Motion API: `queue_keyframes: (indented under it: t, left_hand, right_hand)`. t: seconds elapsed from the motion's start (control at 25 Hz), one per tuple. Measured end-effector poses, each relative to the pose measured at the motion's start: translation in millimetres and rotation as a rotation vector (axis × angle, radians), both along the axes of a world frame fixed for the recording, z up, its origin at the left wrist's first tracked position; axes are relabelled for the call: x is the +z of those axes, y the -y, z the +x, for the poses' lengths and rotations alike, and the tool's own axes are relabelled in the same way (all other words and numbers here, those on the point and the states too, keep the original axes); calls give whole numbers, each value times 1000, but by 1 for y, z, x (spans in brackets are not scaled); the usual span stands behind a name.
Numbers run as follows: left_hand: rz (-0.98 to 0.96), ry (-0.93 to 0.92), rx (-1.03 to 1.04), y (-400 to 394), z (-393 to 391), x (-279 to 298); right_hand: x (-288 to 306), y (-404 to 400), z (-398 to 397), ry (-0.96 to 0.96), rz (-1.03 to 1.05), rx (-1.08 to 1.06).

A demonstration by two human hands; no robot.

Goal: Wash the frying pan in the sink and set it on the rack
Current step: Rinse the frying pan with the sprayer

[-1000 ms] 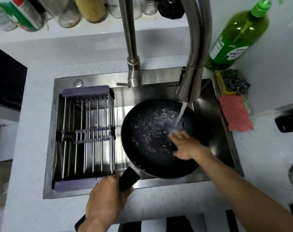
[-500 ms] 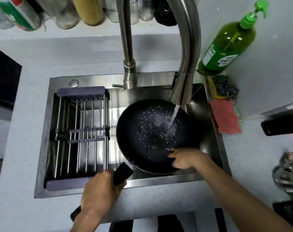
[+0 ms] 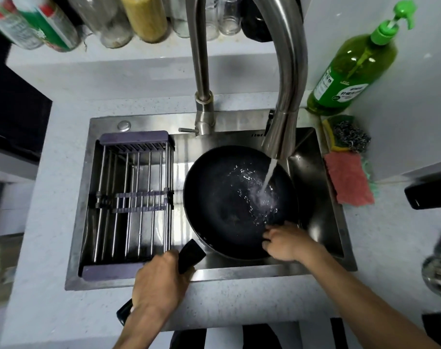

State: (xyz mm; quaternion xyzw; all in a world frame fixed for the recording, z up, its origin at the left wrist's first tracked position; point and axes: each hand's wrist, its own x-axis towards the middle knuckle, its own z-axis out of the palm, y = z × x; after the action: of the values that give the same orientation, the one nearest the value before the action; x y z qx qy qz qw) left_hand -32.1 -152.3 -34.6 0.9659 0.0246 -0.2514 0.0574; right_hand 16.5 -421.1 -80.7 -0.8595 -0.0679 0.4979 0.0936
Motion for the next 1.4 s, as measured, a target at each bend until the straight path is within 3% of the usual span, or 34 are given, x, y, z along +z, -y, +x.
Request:
queue_keyframes:
  t: [0.08,0.24,0.36,0.44,0.68,0.8,0.92,1.04,1.16,1.24,1.32,1.4]
  left_hand:
    - [4,-23,-17,-2,4,-4]
    - [-11,-65,3,4,3,-9]
    - [-18,-67,4,0,0,-11]
    - [-26,-49,1,-11,-1,-12]
    - [-84,-17,24,-42,3,-22]
    - [-86,-41,26,-52,5,-28]
    - [-92,-60,14,-52,7,-29]
    - [-173,-62,42,-49,11,-29]
    - [-317,-201,99,-48,17,-30]
    - [-523,-373,201,-49,20,-29]
    - [-684,-529,304,-42,21,-19]
    - [-720,-665,320,-35,24,-10]
  right_hand:
    - [7,3,-5,0,110,-186]
    - [27,-26,-1,494,262,-479]
    - [38,-81,53,432,602,-719]
    - [40,-117,95,383,664,-746]
    - [33,-151,181,250,628,-722]
    - [33,-154,186,371,735,-856]
    - [29,-143,146,451,675,-879]
    - [25,-108,67,470,528,-717]
    - [36,-59,1,781,384,-552]
    - [48,-29,-20,1009,306,-571]
    - [64,-1,-28,1089,270,-674]
    - [77,16,-24,1057,312,-824]
